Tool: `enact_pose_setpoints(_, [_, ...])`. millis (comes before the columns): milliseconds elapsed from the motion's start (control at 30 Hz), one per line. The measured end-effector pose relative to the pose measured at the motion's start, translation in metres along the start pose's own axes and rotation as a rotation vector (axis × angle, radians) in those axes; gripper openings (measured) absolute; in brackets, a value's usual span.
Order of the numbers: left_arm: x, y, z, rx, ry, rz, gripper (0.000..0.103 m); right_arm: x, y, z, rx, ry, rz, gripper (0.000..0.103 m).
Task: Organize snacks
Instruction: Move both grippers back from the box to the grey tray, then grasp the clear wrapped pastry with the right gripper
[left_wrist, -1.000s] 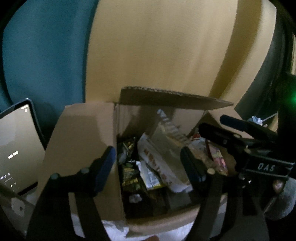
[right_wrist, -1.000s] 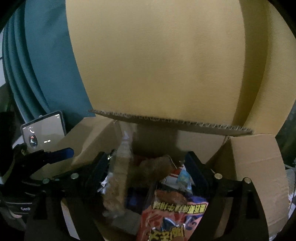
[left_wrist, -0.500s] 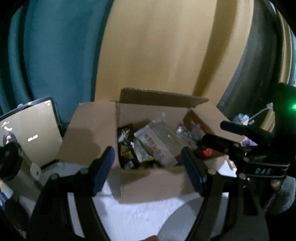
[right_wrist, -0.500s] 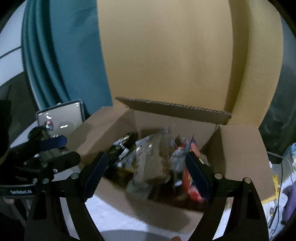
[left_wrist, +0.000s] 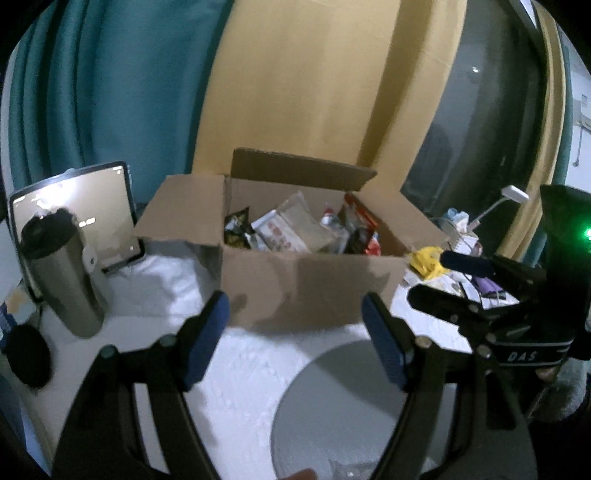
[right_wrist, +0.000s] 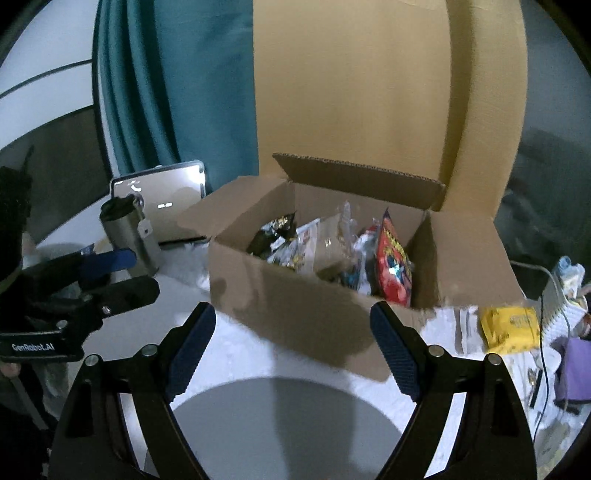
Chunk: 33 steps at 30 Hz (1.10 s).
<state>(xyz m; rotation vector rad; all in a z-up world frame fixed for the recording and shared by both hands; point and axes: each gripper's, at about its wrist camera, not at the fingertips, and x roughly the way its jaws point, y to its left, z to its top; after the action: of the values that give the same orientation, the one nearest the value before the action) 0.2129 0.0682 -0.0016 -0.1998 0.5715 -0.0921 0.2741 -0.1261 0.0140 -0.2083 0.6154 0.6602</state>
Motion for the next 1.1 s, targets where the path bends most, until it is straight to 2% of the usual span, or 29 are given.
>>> enact_pose_setpoints(133, [-0.011, -0.007, -0.021, 0.012, 0.009, 0.012, 0.075, -0.014, 0.006, -0.02, -0.013, 0.008, 0.005, 0.088])
enact_pose_setpoints(267, [-0.02, -0.005, -0.052, -0.006, 0.039, 0.029, 0.075, -0.025, 0.013, -0.046, -0.027, 0.02, 0.047, 0.088])
enact_pose_setpoints(600, [-0.034, -0.004, -0.138, -0.044, 0.161, 0.044, 0.075, -0.024, 0.03, -0.125, -0.042, 0.153, 0.11, 0.088])
enact_pose_setpoints(867, [-0.037, 0.01, -0.175, -0.124, 0.215, 0.051, 0.075, -0.009, 0.049, -0.174, -0.05, 0.273, 0.177, 0.088])
enact_pose_setpoints(1000, [-0.035, 0.013, -0.189, -0.134, 0.242, 0.048, 0.075, -0.01, 0.068, -0.186, -0.121, 0.299, 0.255, 0.088])
enact_pose_setpoints(1100, [-0.034, 0.014, -0.192, -0.146, 0.244, 0.048, 0.075, -0.003, 0.08, -0.191, -0.181, 0.323, 0.238, 0.088])
